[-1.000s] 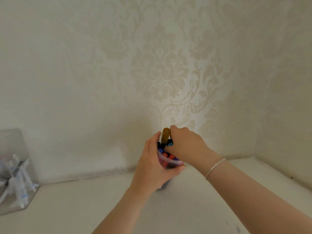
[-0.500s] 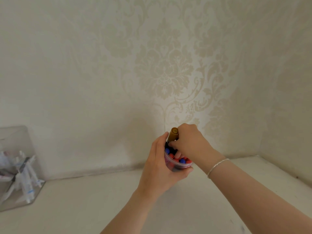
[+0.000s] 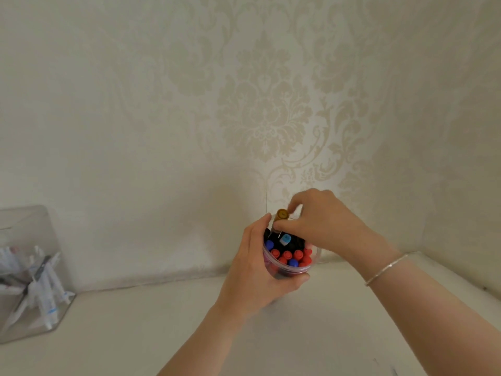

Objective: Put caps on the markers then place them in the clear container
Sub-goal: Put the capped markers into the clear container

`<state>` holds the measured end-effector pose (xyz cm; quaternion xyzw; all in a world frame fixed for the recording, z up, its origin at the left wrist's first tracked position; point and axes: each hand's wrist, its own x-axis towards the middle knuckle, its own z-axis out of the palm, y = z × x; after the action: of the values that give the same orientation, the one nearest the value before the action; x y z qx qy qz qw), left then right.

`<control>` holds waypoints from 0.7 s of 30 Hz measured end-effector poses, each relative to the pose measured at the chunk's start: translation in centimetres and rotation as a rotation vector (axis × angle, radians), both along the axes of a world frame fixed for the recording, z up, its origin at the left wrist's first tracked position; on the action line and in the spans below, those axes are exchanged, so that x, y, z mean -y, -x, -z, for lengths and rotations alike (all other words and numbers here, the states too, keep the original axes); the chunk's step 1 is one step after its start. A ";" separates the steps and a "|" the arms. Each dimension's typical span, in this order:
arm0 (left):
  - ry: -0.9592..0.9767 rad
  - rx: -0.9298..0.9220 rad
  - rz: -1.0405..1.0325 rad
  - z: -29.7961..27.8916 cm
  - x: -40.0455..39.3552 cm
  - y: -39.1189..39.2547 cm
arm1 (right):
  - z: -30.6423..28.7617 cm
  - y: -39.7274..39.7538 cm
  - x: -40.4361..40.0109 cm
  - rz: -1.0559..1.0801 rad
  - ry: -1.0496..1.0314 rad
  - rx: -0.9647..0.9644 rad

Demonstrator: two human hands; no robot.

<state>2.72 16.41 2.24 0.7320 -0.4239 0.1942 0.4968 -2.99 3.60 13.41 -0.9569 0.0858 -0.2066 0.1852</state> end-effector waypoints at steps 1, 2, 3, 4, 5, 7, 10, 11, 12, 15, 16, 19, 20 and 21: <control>-0.003 0.001 -0.002 0.1 -0.1 0.0 | 0.0 0.0 -0.2 -0.028 0.028 0.046; -0.008 0.009 -0.003 0.1 -0.1 -0.1 | 0.0 -0.1 -0.5 -0.049 0.065 0.066; -0.010 0.017 -0.003 0.3 -0.1 -0.1 | 0.1 -0.3 -0.6 -0.068 0.098 0.071; -0.009 0.018 -0.002 0.4 -0.1 -0.1 | 0.2 -0.3 -0.7 -0.090 0.113 0.065; -0.008 0.012 0.001 0.5 -0.2 -0.1 | 0.1 -0.4 -0.6 -0.117 0.109 0.052; -0.017 -0.007 0.007 0.5 -0.5 -0.3 | -0.4 -0.2 -0.3 -0.183 0.074 0.025; -0.049 -0.055 0.021 0.3 -0.8 -0.5 | -1.1 0.2 0.1 -0.274 0.054 -0.031; -0.060 -0.076 0.029 0.1 -0.8 -0.5 | -1.2 0.3 0.1 -0.268 0.084 -0.062; -0.071 -0.091 0.042 0.0 -0.8 -0.4 | -1.2 0.2 0.0 -0.238 0.146 -0.090; -0.092 -0.086 0.068 -0.5 -0.3 -0.1 | -0.4 0.1 -0.8 -0.081 0.438 -0.081; -0.096 -0.089 0.072 -0.5 -0.1 0.0 | 0.2 0.1 -1.2 -0.038 0.532 -0.056; -0.079 -0.097 0.072 -0.5 -0.1 0.2 | 2.2 0.2 -2.6 -0.034 0.664 -0.056; -0.077 -0.097 0.065 -0.5 -0.3 0.2 | 2.4 0.1 -2.7 -0.044 0.658 -0.068; -0.082 -0.099 0.058 -0.5 -0.4 0.2 | 2.3 0.0 -2.7 -0.037 0.628 -0.080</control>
<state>2.53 16.84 2.75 0.7479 -0.4274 0.1257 0.4921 -2.99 6.30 11.15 -0.9761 0.0074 -0.1817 -0.1189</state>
